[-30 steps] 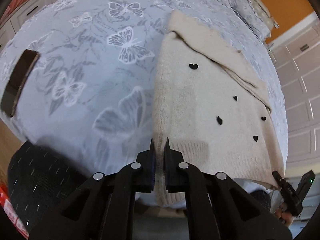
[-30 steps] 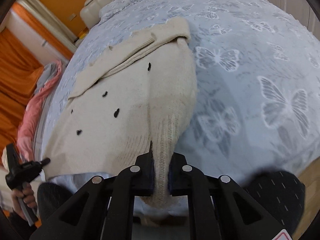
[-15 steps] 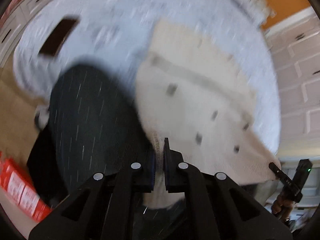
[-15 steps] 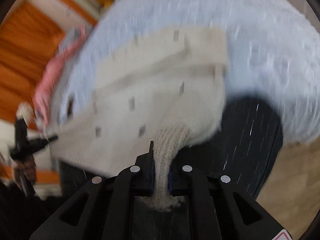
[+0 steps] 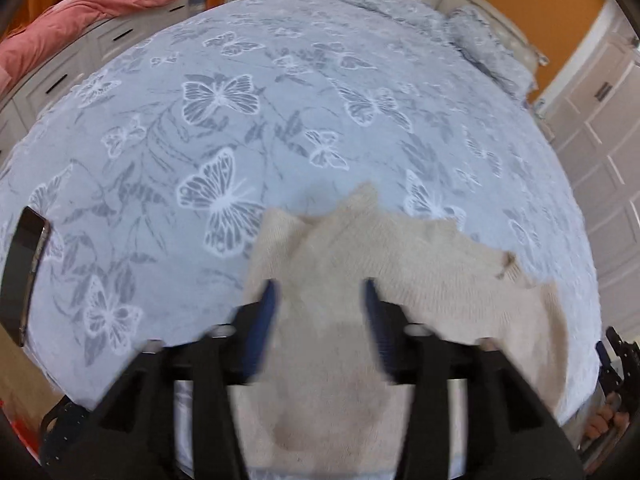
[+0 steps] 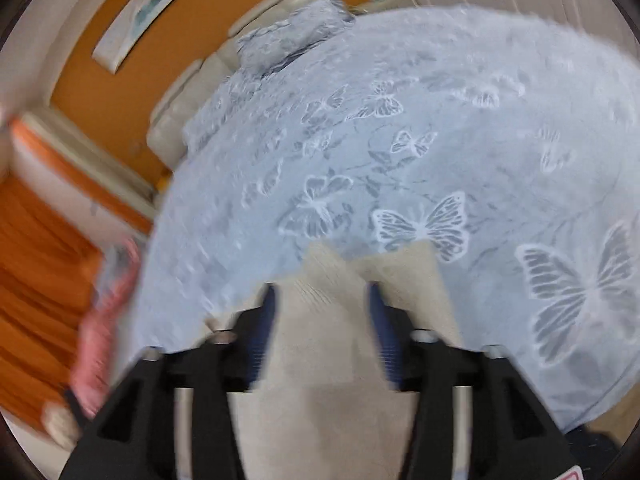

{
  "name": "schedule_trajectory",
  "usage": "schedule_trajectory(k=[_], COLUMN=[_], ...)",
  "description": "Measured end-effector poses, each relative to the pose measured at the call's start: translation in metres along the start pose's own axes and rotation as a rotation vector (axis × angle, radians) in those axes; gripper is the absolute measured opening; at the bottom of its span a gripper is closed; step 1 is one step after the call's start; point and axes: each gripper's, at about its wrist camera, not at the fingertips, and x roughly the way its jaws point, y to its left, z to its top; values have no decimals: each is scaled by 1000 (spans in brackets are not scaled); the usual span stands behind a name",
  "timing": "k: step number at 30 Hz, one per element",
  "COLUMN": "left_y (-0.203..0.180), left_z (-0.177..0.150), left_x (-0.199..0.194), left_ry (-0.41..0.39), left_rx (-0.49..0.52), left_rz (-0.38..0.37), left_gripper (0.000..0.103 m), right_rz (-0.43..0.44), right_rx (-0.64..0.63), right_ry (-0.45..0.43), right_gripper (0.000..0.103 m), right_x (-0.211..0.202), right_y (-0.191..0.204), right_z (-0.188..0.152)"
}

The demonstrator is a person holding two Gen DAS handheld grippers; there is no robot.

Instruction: Fold small clothes

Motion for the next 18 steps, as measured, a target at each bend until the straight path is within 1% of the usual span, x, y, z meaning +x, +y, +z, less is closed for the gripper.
schedule_trajectory(k=[1,2,4,5,7,9,10,11,12,13,14,15,16,17,18], left_y=[0,-1,-11,-14,-19,-19,-17,-16,-16,-17,-19,-18,-17,-15,-11], left_z=[-3,-7,-6,-3,3,12,15,19,21,22,23,24,28,33,39], left_x=[1,4,18,27,42,60,68,77,82,87,90,89,82,69,56], left_ry=[-3,2,22,29,45,89,113,139,150,162,177,179,164,125,94], left_rx=[9,26,71,83,75,44,31,23,25,32,48,54,39,9,-10], left_rz=[-1,-1,24,35,50,65,62,58,66,86,104,110,104,72,51], left_gripper=[64,64,64,64,64,64,64,64,61,49,35,1,2,2,0], right_rz=[-40,-80,-134,-141,-166,-203,-222,-227,-218,-195,-181,-158,-122,-82,-39], right_rx=[-90,-150,-195,-201,-207,-215,-216,-211,-205,-208,-226,-255,-259,-254,-232], right_ry=[31,55,89,102,124,140,161,181,208,245,266,261,217,171,104], right_gripper=[57,57,57,57,60,61,61,61,57,48,12,8,7,7,7], right_x=[10,20,39,47,68,85,98,105,111,116,118,112,99,83,59], right_y=[5,9,12,12,12,13,13,12,16,20,24,32,38,43,46], right_z=[-4,-8,-10,-9,-3,1,5,6,6,5,3,3,5,9,18])
